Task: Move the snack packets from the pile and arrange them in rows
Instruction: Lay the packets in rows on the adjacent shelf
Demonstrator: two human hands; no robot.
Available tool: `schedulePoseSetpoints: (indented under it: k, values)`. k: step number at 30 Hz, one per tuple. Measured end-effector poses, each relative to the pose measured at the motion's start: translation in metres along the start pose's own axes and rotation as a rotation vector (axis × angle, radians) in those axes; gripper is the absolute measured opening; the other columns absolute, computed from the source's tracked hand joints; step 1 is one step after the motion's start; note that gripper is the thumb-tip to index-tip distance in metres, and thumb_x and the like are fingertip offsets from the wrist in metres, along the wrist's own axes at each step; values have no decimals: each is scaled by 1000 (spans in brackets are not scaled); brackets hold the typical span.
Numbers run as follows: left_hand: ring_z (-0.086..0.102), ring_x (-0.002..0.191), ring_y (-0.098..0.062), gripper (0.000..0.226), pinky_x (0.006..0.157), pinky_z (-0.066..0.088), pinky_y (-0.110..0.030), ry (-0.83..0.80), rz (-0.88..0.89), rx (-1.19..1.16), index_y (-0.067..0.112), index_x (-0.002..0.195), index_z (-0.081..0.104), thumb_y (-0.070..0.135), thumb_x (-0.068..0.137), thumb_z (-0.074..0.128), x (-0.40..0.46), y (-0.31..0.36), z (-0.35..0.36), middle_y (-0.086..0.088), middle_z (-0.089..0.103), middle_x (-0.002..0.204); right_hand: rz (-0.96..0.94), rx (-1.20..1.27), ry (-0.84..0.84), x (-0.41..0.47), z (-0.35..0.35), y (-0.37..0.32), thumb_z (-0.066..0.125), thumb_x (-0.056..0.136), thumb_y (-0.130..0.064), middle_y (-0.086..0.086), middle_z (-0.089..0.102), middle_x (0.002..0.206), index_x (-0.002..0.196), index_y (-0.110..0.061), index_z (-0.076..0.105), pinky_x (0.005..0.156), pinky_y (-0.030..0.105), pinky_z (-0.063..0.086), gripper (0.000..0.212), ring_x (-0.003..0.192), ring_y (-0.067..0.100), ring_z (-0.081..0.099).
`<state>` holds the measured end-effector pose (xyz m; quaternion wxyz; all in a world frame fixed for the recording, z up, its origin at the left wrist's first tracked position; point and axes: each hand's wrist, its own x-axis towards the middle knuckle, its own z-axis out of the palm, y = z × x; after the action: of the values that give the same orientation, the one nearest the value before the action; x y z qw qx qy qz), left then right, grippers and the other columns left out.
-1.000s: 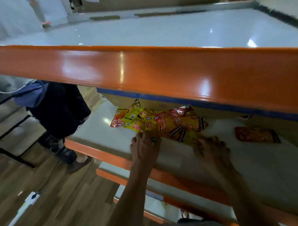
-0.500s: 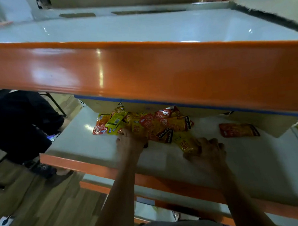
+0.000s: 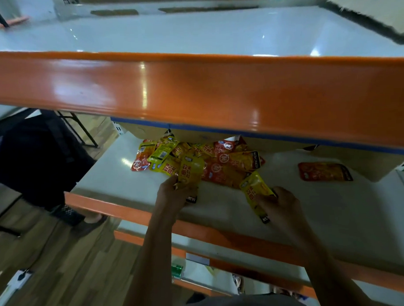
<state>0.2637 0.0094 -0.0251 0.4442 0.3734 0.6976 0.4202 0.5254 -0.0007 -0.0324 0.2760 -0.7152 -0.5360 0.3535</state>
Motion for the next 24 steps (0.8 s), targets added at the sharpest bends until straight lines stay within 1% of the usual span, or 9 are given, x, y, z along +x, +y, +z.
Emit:
schedulePoseSetpoints:
  k: [2,5,8,11,14,16,19,21,24]
  values:
    - [70,84,-28,13,65,59,-33,-21,-18,-121,14,93,73,9,81,78,-11,4,0,-15,72,93,5,86,20,-4,-3,2,64,91,-37,4,63,76,79,-17,62,53,28,39,23,69,19,60]
    - [73,88,-29,14,68,58,-33,-35,-19,-229,13,95,75,11,82,76,-23,12,3,-16,74,97,15,204,68,-13,-11,2,60,95,-34,4,58,67,71,-17,59,52,29,35,30,65,21,57]
    - [73,89,-26,14,65,57,-29,-90,-24,-308,14,100,75,13,87,72,-35,20,12,-13,74,99,31,333,95,-24,-18,1,63,95,-32,5,66,75,79,-15,68,55,26,39,23,69,17,60]
    - [71,92,-25,18,63,59,-28,-183,-71,-360,14,107,72,12,89,69,-41,22,25,-11,73,104,46,434,126,-30,-24,1,68,91,-27,14,71,83,82,-12,72,65,31,43,18,76,24,64]
    - [69,102,-26,11,76,59,-38,-280,-66,-313,22,99,72,15,90,69,-40,22,39,-9,72,113,36,496,153,-42,-32,1,70,90,-21,14,70,81,78,-14,70,62,27,44,14,68,16,62]
    - [70,102,-23,12,82,59,-38,-366,-51,-247,24,101,72,20,90,71,-40,22,50,-5,74,111,35,544,187,-53,-39,4,71,89,-21,9,71,77,79,-12,72,63,28,46,13,69,16,63]
    - [72,99,-19,22,83,60,-36,-460,-47,-158,23,108,71,25,86,74,-42,23,67,-2,74,109,74,634,224,-69,-50,15,70,90,-20,-1,75,72,80,-16,74,65,31,51,12,69,12,70]
    - [71,100,-19,18,85,59,-37,-516,-35,-109,27,103,72,24,86,74,-43,23,81,0,74,108,114,678,286,-80,-56,23,69,90,-18,-5,75,71,81,-19,73,67,31,52,10,67,7,71]
    - [71,96,-16,11,85,58,-37,-594,-32,-60,29,92,73,20,86,74,-48,25,102,6,76,98,176,679,402,-95,-64,37,71,89,-18,-5,76,74,85,-22,76,75,36,55,7,73,13,72]
